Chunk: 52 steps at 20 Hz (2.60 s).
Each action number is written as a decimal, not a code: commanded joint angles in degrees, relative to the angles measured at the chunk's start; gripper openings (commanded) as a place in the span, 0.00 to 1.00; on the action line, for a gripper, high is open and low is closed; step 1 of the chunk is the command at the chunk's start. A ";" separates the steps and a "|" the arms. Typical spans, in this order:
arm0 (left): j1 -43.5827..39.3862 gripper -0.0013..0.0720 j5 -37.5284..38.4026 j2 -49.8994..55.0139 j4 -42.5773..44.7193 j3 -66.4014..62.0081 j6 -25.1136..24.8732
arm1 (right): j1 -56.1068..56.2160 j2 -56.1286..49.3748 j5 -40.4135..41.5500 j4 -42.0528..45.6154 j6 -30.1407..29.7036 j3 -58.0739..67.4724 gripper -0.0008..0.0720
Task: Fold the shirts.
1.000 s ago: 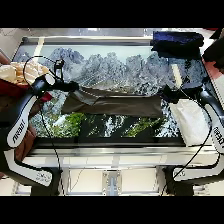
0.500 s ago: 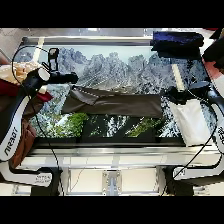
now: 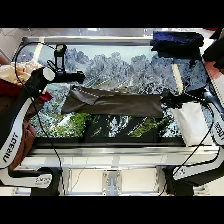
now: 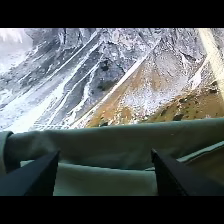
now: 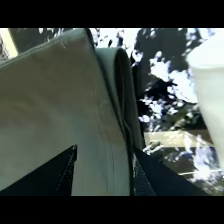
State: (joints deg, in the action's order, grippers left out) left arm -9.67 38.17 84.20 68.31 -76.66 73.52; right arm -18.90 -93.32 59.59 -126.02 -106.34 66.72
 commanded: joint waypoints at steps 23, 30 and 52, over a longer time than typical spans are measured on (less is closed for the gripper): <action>-22.67 0.03 5.75 17.03 -19.15 -0.04 -0.92 | 5.79 9.11 30.73 -4.17 0.68 25.70 0.03; -29.64 0.03 0.81 14.73 -19.28 -2.43 -0.90 | 12.61 9.81 31.89 -4.13 2.49 32.79 0.03; 27.39 0.03 26.01 -36.17 3.69 -2.36 -0.87 | 50.45 -7.87 -16.72 4.20 18.25 37.62 0.77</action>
State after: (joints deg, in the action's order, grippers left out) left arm 15.20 62.00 48.58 71.53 -79.18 72.64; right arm 33.12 -100.92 36.58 -127.74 -90.30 101.58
